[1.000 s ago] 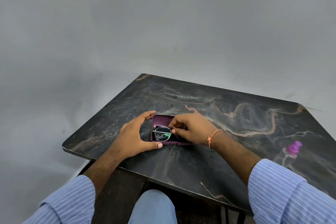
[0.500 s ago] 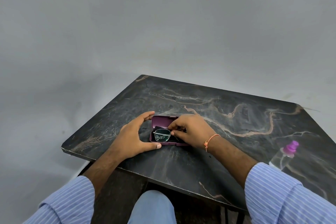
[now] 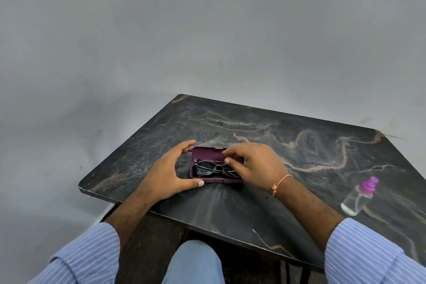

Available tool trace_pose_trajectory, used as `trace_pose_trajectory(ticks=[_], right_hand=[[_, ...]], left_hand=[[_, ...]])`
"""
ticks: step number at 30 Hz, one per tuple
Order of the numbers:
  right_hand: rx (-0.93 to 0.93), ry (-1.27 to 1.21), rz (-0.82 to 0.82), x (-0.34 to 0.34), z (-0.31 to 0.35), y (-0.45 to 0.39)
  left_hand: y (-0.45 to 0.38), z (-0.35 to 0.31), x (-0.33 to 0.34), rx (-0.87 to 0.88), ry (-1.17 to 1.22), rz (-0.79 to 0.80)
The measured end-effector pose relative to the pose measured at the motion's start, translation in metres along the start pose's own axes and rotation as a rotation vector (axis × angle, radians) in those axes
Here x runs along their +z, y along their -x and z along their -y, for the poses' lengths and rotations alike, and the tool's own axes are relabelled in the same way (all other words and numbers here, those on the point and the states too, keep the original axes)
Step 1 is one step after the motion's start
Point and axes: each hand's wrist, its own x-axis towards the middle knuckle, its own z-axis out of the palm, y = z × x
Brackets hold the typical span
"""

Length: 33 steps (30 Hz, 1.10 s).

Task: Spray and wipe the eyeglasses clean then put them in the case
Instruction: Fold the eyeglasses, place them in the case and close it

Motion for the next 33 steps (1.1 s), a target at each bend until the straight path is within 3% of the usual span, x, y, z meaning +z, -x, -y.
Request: trace_pose_trajectory(ticks=[3,7,10,17,33], right_hand=[[0.031,-0.006,-0.078,-0.002,-0.009,0.006],[0.120,-0.071,0.157,-0.002,-0.017,0.014],[0.100,-0.087,0.200,0.007,-0.021,0.022],[0.007,-0.082,0.120,0.015,-0.016,0.035],[0.178,-0.231,0.060,0.021,-0.017,0.039]], left_hand=[[0.000,0.000,0.001,-0.004,0.013,-0.001],[0.001,0.002,0.001,0.031,-0.031,0.004],[0.001,0.003,0.000,0.072,-0.067,-0.004],[-0.002,0.008,0.002,0.106,-0.080,0.016],[-0.006,0.013,0.005,0.005,0.065,0.010]])
